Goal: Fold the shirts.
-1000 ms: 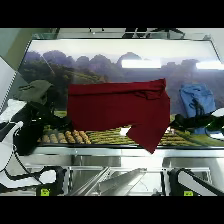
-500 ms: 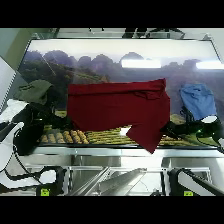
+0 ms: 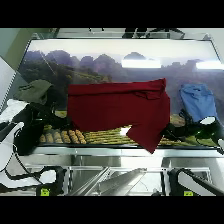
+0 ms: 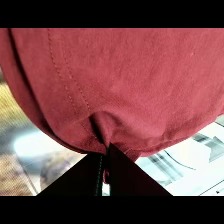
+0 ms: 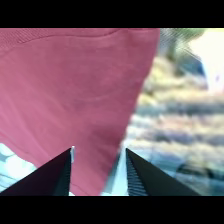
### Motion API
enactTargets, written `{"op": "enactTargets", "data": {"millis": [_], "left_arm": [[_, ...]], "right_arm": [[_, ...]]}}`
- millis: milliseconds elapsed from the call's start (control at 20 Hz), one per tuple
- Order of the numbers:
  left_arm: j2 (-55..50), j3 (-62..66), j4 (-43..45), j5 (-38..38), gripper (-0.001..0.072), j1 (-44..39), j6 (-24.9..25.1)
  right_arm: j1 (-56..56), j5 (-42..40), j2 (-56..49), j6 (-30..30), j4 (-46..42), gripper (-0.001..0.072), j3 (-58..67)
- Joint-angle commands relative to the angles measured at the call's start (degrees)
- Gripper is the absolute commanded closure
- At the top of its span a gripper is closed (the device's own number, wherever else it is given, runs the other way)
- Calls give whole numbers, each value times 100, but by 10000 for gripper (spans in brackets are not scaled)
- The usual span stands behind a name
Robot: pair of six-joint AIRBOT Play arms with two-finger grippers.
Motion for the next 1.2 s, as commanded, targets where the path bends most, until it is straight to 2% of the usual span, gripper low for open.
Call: {"op": "enactTargets", "data": {"millis": [0, 150, 200, 250, 300, 450, 600, 700, 900, 1000, 1150], "left_arm": [[4, 2, -15, 28, 687, 4, -35], [4, 2, -26, 90, 688, 4, -39], [4, 17, -26, 155, 688, 4, -37], [4, 85, -22, 256, 688, 4, -37], [4, 225, -24, 409, 688, 4, -39], [4, 671, 74, 852, 688, 4, -153], [28, 800, 542, 1134, 688, 9, -391], [236, 588, 837, 1163, 688, 17, -487], [850, 586, 754, 1156, 689, 350, -487], [907, 1064, 745, 1300, 689, 474, -492], [568, 1912, 688, 1480, 689, 286, -492]], "right_arm": [[7, -201, -258, -645, 706, 358, -201], [7, -127, -505, -1305, 1565, 355, -212], [2, -37, -503, -1567, 1873, 390, -203], [0, 149, -498, -1797, 2083, 614, -136], [0, 289, -479, -1832, 2094, 694, -39], [-15, 428, -236, -1648, 1856, 695, 306], [-181, 345, 214, -946, 839, 695, 448], [-442, 463, 686, -680, 413, 695, 444], [-564, 376, 1574, -920, 988, 695, 575], [-564, 247, 1539, -1176, 1464, 695, 857], [-240, -208, 1123, -1893, 2590, 695, 1346]]}}
